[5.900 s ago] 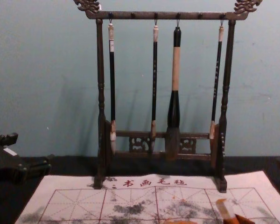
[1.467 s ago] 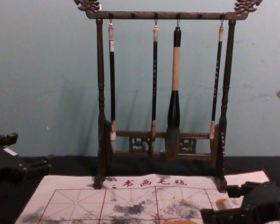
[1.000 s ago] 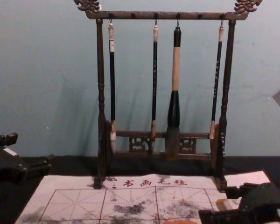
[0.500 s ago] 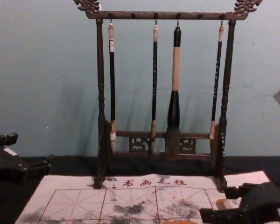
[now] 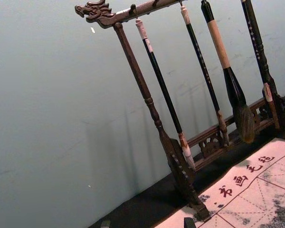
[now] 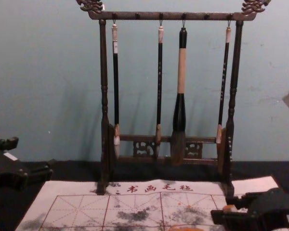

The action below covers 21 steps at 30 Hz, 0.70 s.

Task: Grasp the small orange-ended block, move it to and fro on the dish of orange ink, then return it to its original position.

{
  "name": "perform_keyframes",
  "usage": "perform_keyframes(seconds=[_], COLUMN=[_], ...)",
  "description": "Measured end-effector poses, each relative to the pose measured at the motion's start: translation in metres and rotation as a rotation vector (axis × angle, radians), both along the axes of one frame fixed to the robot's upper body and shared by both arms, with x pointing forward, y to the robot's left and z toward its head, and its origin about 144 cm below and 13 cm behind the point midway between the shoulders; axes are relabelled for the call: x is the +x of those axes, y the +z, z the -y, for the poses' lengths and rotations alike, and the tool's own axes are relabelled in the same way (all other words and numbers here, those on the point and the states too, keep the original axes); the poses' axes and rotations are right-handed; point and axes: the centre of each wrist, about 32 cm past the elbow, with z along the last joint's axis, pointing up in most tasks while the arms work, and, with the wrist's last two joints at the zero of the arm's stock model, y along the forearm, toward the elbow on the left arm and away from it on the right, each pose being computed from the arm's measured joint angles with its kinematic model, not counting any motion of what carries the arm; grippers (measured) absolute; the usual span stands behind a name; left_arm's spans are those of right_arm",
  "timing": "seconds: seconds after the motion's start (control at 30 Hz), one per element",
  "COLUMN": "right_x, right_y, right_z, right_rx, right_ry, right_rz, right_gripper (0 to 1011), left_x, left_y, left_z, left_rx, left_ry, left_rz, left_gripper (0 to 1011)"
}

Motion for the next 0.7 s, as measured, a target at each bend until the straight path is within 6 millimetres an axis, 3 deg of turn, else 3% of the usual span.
perform_keyframes(seconds=[0.43,0.7], right_x=[0.0000,0.0000], right_y=[0.0000,0.0000], right_z=[0.0000,0.0000], right_rx=[0.001,0.001], right_ry=[0.000,0.000], right_rz=[0.000,-0.001], right_gripper=[101,88], left_x=[0.0000,0.0000], left_y=[0.0000,0.0000], left_z=[0.0000,0.0000], left_rx=[0.000,0.000], left_ry=[0.000,0.000], left_rz=[0.000,0.000], left_gripper=[1001,1001])
